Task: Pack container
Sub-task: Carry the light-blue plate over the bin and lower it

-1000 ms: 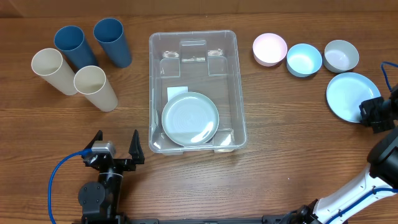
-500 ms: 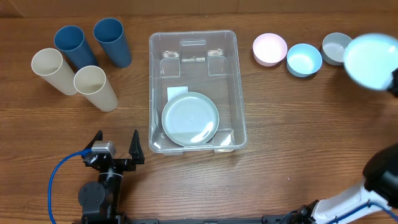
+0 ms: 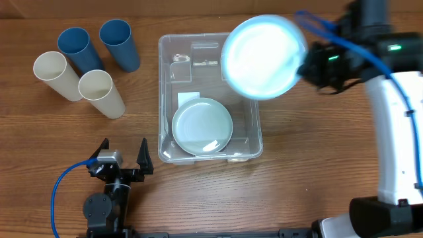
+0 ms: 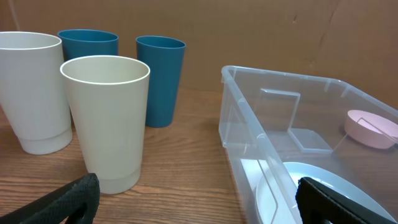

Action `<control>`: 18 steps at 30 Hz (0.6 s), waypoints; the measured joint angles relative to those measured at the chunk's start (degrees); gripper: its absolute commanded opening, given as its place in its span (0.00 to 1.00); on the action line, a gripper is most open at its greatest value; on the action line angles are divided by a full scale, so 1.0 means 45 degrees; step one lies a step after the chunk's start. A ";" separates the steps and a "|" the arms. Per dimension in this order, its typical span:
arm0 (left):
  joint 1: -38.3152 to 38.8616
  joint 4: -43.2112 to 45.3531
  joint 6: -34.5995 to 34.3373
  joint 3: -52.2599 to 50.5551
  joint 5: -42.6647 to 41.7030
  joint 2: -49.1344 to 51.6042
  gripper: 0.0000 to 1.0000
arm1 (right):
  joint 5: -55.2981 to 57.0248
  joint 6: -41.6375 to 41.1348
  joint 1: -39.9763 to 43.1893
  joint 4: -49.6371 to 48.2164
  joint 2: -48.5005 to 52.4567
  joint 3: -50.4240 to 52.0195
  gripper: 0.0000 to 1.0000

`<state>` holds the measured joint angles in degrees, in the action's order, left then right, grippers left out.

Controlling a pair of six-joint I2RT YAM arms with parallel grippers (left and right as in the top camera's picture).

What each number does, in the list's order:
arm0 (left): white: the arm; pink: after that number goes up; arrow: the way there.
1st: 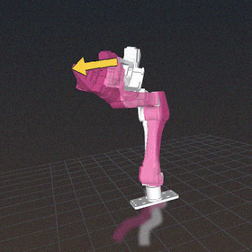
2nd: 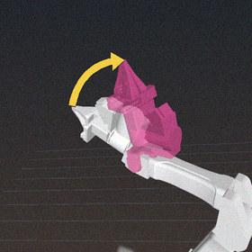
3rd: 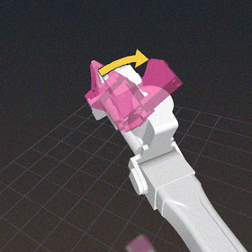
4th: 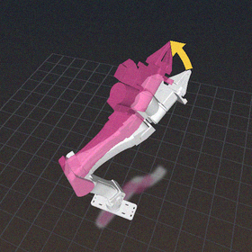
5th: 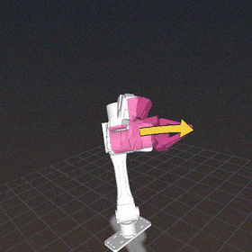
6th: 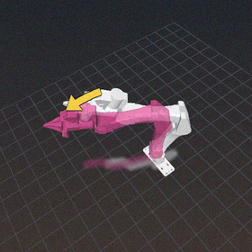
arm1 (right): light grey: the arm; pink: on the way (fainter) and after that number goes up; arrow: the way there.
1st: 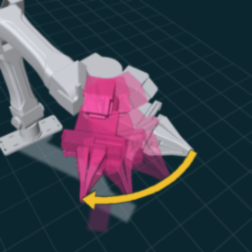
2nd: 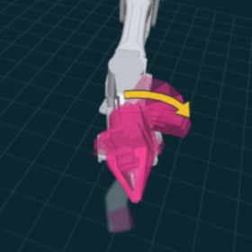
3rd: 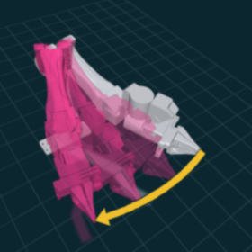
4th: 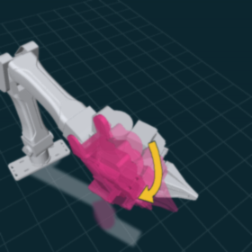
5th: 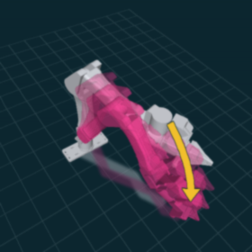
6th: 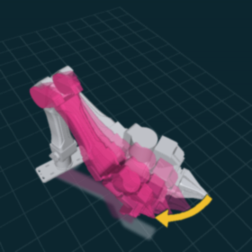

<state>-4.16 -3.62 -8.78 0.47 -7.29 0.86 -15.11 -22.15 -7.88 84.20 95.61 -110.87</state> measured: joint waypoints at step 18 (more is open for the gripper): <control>0.0000 0.0000 0.0000 0.0000 0.0000 0.0000 1.00 | 0.1773 -0.0602 -0.4197 -0.6810 -0.0005 0.7679 0.04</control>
<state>-4.16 -3.62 -8.78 0.47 -7.29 0.86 -7.14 -24.86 -26.76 53.56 95.59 -76.31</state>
